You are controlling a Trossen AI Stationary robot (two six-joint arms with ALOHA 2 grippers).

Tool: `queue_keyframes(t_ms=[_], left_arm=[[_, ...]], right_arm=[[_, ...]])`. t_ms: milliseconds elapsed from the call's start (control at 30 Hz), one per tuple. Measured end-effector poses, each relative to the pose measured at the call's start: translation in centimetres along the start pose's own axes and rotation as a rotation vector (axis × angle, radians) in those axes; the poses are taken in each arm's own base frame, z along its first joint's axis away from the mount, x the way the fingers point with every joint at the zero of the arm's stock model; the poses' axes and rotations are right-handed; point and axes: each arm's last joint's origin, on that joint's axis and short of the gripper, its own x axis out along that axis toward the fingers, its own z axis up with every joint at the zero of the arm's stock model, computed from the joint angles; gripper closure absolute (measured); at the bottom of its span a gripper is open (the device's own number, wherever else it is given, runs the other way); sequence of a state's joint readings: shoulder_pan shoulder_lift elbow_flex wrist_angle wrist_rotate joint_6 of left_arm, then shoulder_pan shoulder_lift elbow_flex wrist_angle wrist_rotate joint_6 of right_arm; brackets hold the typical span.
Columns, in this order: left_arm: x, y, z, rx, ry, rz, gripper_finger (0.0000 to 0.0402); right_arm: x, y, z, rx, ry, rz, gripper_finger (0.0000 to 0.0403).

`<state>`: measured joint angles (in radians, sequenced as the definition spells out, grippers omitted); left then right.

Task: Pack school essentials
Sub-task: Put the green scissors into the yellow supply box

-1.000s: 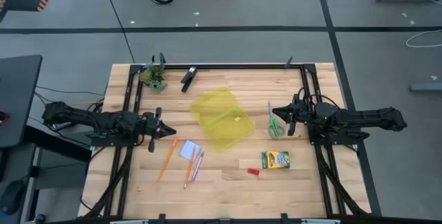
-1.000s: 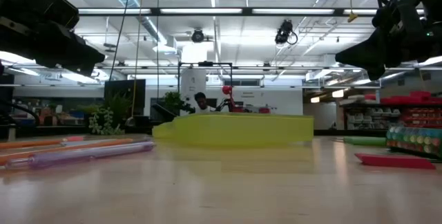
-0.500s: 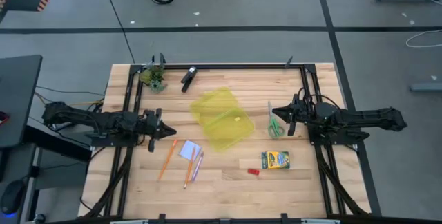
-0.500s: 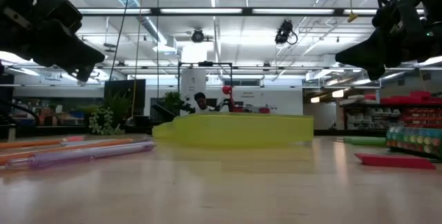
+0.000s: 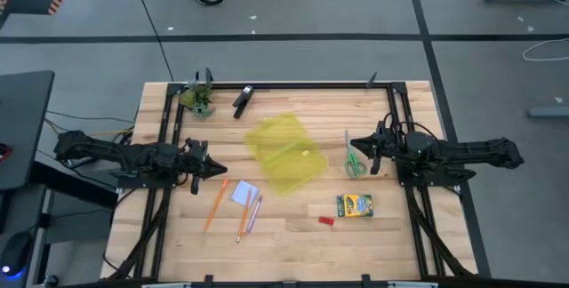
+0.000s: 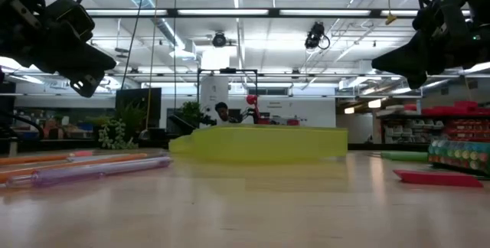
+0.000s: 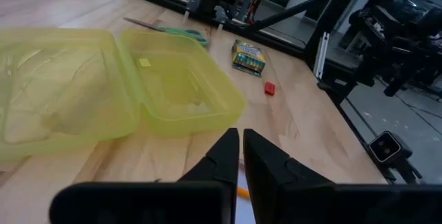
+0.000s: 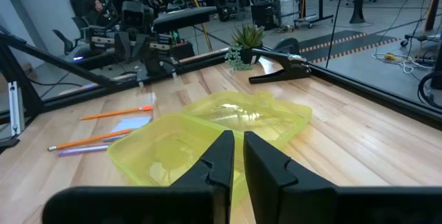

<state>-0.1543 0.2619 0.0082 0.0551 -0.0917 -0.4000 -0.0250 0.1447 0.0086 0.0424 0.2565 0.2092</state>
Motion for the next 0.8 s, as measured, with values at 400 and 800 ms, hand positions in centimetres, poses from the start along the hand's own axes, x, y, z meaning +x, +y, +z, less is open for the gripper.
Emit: queue_keyframes(t_ms=[400, 800], left_arm=[[-0.1, -0.5, 1.4, -0.043, -0.145, -0.054, 0.0376], [-0.2, -0.8, 2.0, 0.023, -0.211, -0.074, 0.0366]], right_arm=[[0.0, 0.0, 0.0, 0.0, 0.0, 0.0, 0.0364], [0.0, 0.0, 0.0, 0.0, 0.0, 0.0, 0.0364]])
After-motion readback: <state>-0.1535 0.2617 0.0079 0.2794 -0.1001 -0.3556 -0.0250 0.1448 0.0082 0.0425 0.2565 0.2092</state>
